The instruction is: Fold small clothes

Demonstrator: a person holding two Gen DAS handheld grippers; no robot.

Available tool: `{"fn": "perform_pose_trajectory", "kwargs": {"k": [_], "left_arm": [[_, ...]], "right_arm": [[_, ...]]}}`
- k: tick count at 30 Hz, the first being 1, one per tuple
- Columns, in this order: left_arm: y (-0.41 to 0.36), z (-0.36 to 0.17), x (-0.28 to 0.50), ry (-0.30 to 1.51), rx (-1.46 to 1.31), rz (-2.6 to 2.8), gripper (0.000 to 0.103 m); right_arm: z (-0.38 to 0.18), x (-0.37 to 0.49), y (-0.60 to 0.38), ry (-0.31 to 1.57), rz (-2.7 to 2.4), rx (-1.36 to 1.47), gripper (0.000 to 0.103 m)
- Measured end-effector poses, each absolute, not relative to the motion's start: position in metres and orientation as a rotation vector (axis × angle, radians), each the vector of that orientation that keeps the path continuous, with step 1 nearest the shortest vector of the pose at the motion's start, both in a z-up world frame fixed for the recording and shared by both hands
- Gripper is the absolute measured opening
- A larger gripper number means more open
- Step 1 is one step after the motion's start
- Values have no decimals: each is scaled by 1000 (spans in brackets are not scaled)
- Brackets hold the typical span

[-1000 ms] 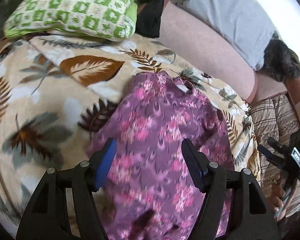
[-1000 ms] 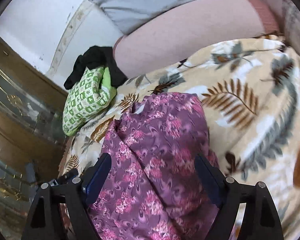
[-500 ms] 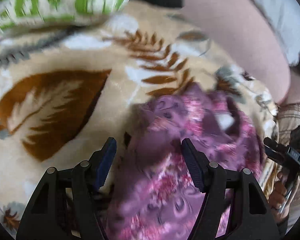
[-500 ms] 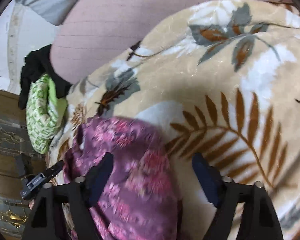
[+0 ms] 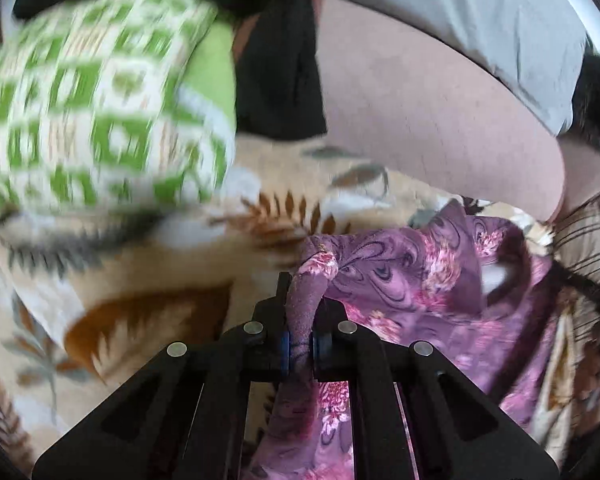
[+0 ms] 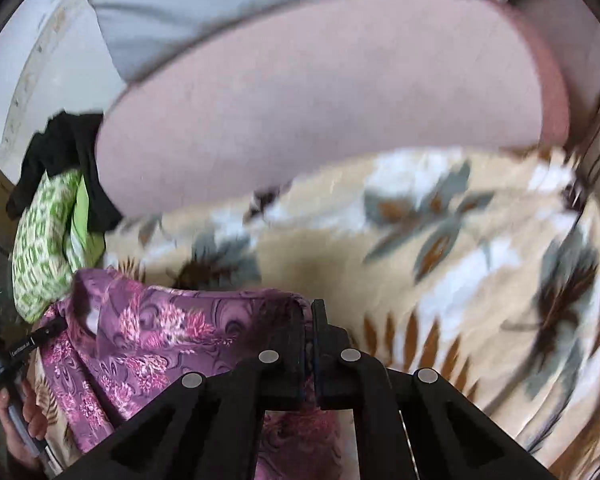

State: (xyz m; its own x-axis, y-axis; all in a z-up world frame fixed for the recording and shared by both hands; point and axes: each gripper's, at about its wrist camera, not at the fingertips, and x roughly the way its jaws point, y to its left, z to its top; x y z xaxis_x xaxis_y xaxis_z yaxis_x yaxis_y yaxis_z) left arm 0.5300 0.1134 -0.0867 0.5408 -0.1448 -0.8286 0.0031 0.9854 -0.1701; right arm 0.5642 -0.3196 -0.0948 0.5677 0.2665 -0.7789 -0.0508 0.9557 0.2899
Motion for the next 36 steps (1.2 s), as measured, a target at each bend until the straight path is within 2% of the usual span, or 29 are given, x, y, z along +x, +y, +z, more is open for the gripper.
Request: {"fn": "perform_pose_trajectory", "kwargs": {"k": [2,5,7,9,11,12,13,14,15,16,17,18,19,23,25,28,36], "left_arm": [[102,-102,545,999,-81,-22,6],[88,-158,566,1155,56,34,7],[97,-172,564,1203,41,31,12],[114,-157,552,1164,-62,1,27],[142,-130,529,1112,-172,-1,40],[151,-118,517,1079,-196,14,46],[163,-99,492,1024,-200,34,49],[166,-88,474,1000,-188,41,50],[168,-76,452,971,-180,40,50],[169,-66,425,938,-181,41,51],[170,-58,389,914,-188,48,57],[169,-54,364,899,-197,55,65],[166,-51,322,880,-217,60,67],[132,-63,212,883,-255,27,68],[117,-77,178,911,-263,49,68],[102,-97,152,975,-245,19,68],[106,-115,132,1009,-315,45,68]], "right_arm": [[-109,573,-316,985,144,202,2],[-152,588,-303,1062,111,140,2],[-180,595,-301,1151,124,121,2],[-176,586,-311,1126,133,167,4],[-152,565,-325,1081,129,219,18],[-138,551,-330,1040,134,229,22],[-122,533,-334,993,133,230,29],[-104,508,-338,941,133,224,43],[-92,487,-340,901,143,227,53],[-78,456,-342,859,166,233,72],[-69,435,-341,840,181,233,81],[-61,413,-339,824,195,227,81],[-52,384,-339,806,210,229,81],[-50,294,-336,735,225,281,82],[-65,259,-340,763,202,314,82],[-100,222,-345,840,176,408,82],[-135,156,-368,950,166,463,82]]}}
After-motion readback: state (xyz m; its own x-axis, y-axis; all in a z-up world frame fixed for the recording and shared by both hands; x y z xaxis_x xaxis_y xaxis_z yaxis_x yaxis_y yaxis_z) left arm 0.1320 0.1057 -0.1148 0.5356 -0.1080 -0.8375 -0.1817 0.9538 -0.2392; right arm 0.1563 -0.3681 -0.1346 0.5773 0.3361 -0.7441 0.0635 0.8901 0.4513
